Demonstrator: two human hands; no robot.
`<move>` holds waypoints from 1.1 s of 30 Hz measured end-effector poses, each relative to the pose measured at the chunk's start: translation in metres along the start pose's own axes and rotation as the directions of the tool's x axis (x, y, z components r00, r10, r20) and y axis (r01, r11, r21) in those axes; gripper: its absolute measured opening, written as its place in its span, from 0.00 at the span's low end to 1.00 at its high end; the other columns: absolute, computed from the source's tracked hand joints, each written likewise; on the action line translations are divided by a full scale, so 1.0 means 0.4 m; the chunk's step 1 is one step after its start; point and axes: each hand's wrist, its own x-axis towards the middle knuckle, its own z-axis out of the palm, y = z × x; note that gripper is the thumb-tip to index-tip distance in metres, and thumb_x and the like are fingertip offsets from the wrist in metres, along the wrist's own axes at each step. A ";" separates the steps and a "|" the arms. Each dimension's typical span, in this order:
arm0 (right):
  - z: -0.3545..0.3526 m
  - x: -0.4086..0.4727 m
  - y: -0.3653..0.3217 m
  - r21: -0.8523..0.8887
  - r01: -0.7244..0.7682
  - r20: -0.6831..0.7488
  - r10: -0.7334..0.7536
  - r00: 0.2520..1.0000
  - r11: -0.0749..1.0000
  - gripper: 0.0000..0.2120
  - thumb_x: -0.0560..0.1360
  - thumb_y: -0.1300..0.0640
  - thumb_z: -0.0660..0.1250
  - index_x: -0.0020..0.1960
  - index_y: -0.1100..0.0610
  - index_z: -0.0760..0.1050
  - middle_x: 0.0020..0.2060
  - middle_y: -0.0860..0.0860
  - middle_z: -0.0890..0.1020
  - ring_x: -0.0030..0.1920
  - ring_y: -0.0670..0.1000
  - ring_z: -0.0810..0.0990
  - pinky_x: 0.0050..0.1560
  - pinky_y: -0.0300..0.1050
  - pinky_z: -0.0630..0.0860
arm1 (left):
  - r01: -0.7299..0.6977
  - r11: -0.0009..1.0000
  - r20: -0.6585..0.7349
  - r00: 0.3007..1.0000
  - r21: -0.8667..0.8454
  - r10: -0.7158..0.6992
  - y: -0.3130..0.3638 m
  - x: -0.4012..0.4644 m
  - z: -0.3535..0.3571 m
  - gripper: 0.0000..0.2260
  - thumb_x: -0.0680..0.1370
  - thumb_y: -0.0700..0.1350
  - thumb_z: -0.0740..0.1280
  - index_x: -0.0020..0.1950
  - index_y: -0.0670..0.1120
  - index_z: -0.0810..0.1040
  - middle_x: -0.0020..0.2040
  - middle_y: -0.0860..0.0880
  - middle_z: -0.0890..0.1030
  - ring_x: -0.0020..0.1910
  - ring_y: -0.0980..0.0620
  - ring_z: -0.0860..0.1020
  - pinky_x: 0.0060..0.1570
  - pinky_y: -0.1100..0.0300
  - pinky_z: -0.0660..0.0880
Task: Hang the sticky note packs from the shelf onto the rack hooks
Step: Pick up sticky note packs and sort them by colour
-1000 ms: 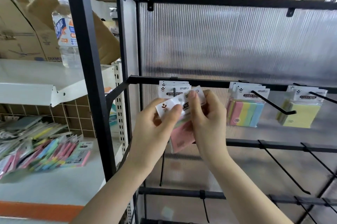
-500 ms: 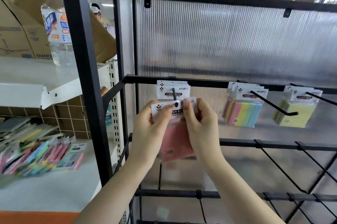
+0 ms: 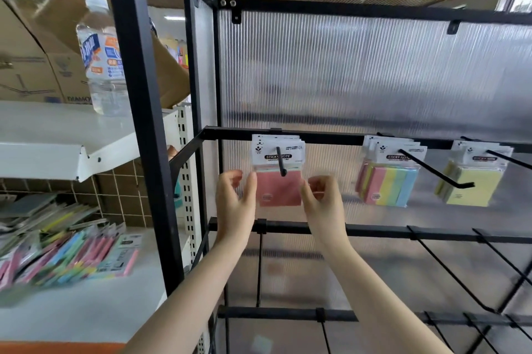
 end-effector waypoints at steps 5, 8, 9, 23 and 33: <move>-0.027 -0.044 0.059 -0.086 -0.153 0.027 0.156 0.987 0.984 0.07 0.80 0.52 0.61 0.48 0.56 0.70 0.37 0.49 0.76 0.35 0.46 0.73 0.30 0.30 0.69 | 0.132 0.991 0.014 0.991 0.019 -0.132 -0.026 -0.057 -0.005 0.06 0.80 0.47 0.61 0.52 0.45 0.69 0.45 0.54 0.73 0.44 0.59 0.73 0.40 0.81 0.66; -0.051 -0.083 0.090 -0.173 -0.217 0.128 0.240 0.962 0.961 0.06 0.81 0.53 0.59 0.48 0.55 0.72 0.39 0.50 0.78 0.39 0.49 0.76 0.35 0.38 0.71 | 0.189 0.971 0.096 0.974 0.144 -0.204 -0.044 -0.115 -0.030 0.08 0.81 0.47 0.59 0.57 0.45 0.71 0.50 0.53 0.74 0.48 0.57 0.73 0.38 0.83 0.64; -0.059 -0.096 0.096 -0.200 -0.222 0.167 0.256 0.952 0.954 0.07 0.81 0.54 0.59 0.49 0.56 0.73 0.40 0.50 0.79 0.41 0.51 0.78 0.37 0.40 0.72 | 0.189 0.965 0.116 0.970 0.181 -0.212 -0.044 -0.135 -0.041 0.09 0.81 0.45 0.59 0.59 0.44 0.71 0.52 0.52 0.75 0.49 0.56 0.73 0.39 0.83 0.64; -0.035 -0.337 0.000 -0.190 0.070 0.509 0.037 0.860 0.979 0.05 0.79 0.55 0.61 0.47 0.52 0.74 0.36 0.43 0.77 0.37 0.43 0.76 0.36 0.34 0.72 | 0.020 0.864 0.257 0.951 0.502 -0.171 0.093 -0.389 -0.275 0.10 0.80 0.38 0.60 0.56 0.48 0.78 0.51 0.54 0.80 0.52 0.56 0.77 0.54 0.63 0.73; 0.187 -0.521 -0.118 -0.048 0.154 0.744 -0.068 0.665 0.987 0.07 0.79 0.58 0.61 0.46 0.53 0.77 0.38 0.45 0.79 0.42 0.49 0.79 0.44 0.43 0.75 | 0.205 0.838 0.062 0.960 0.506 -0.272 0.063 -0.443 -0.583 0.10 0.78 0.33 0.60 0.51 0.45 0.78 0.47 0.51 0.81 0.50 0.53 0.80 0.54 0.61 0.74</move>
